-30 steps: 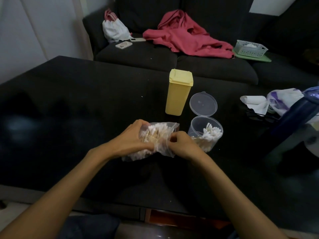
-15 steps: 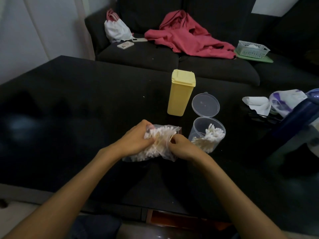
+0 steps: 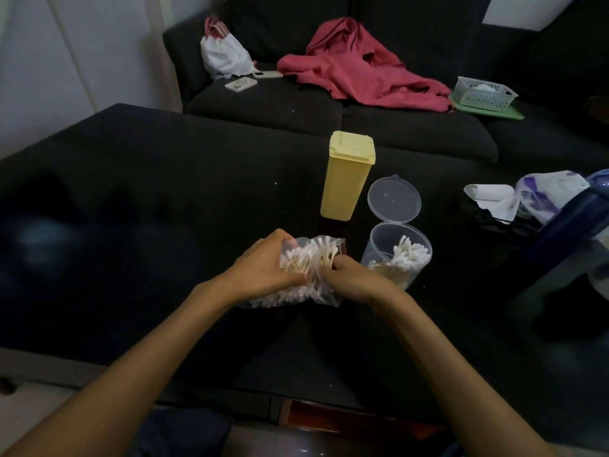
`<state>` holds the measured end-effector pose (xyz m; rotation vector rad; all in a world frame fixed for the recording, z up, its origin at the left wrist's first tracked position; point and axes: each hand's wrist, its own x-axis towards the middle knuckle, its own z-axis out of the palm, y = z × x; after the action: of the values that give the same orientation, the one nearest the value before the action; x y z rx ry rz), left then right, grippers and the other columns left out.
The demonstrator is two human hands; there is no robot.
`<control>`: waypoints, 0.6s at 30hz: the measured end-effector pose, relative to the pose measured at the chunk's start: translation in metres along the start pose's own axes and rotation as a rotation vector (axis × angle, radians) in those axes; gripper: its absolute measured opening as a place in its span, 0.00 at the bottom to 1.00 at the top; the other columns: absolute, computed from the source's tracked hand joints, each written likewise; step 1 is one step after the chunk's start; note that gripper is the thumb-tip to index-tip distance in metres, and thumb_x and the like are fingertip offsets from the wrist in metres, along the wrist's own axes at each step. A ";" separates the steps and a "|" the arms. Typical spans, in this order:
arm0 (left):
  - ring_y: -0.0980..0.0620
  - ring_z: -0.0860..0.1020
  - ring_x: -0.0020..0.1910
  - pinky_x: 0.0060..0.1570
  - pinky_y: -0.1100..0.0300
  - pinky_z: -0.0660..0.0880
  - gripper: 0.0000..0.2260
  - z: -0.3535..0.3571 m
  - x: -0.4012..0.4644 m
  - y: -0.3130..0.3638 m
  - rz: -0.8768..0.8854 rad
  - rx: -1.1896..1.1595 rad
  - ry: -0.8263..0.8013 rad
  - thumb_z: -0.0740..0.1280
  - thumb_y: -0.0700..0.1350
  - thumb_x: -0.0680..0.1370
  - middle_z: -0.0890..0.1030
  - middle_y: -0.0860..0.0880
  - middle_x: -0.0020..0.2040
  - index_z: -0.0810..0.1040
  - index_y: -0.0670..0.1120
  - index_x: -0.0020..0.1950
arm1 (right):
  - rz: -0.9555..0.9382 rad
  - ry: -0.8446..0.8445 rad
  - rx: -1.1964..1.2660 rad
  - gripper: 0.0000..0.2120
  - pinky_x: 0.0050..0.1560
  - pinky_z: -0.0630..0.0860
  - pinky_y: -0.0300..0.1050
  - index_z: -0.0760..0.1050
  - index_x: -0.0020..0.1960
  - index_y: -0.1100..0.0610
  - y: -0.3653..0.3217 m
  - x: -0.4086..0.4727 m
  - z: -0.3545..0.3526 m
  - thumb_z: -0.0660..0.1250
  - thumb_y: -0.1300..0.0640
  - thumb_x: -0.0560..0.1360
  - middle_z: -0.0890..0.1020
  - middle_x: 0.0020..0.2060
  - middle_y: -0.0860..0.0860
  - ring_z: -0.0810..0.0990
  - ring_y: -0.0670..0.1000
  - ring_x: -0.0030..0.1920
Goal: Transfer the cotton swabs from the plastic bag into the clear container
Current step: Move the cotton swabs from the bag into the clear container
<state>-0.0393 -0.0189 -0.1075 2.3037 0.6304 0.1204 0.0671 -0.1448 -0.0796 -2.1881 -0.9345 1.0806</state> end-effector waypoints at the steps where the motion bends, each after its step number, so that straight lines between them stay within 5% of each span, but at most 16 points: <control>1: 0.55 0.73 0.55 0.53 0.55 0.74 0.23 0.001 0.000 0.000 0.010 0.005 0.009 0.74 0.52 0.70 0.72 0.52 0.57 0.65 0.54 0.57 | 0.007 0.015 -0.009 0.12 0.39 0.71 0.37 0.72 0.59 0.59 0.000 0.001 0.002 0.53 0.55 0.82 0.75 0.42 0.49 0.74 0.45 0.41; 5: 0.54 0.73 0.55 0.52 0.55 0.75 0.22 -0.001 0.001 0.003 -0.008 0.024 0.026 0.73 0.50 0.71 0.72 0.51 0.58 0.65 0.52 0.59 | -0.014 0.046 -0.018 0.12 0.46 0.71 0.43 0.72 0.46 0.56 0.000 0.003 0.001 0.53 0.54 0.82 0.75 0.42 0.53 0.74 0.49 0.42; 11: 0.53 0.74 0.53 0.51 0.54 0.75 0.22 -0.007 0.000 0.004 -0.028 0.020 0.002 0.72 0.47 0.72 0.72 0.49 0.58 0.66 0.49 0.62 | -0.046 0.066 0.080 0.09 0.36 0.66 0.34 0.72 0.52 0.56 0.004 -0.001 -0.008 0.53 0.57 0.82 0.74 0.38 0.47 0.72 0.42 0.38; 18: 0.54 0.75 0.53 0.52 0.53 0.76 0.20 -0.003 -0.002 0.002 0.009 -0.015 -0.032 0.72 0.48 0.72 0.73 0.51 0.57 0.67 0.51 0.59 | -0.081 0.114 0.098 0.10 0.42 0.71 0.37 0.72 0.44 0.54 0.006 0.010 0.002 0.54 0.61 0.80 0.76 0.42 0.49 0.76 0.46 0.43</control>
<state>-0.0408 -0.0190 -0.1036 2.2894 0.6014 0.0922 0.0717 -0.1399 -0.0897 -2.0902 -0.8931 0.9337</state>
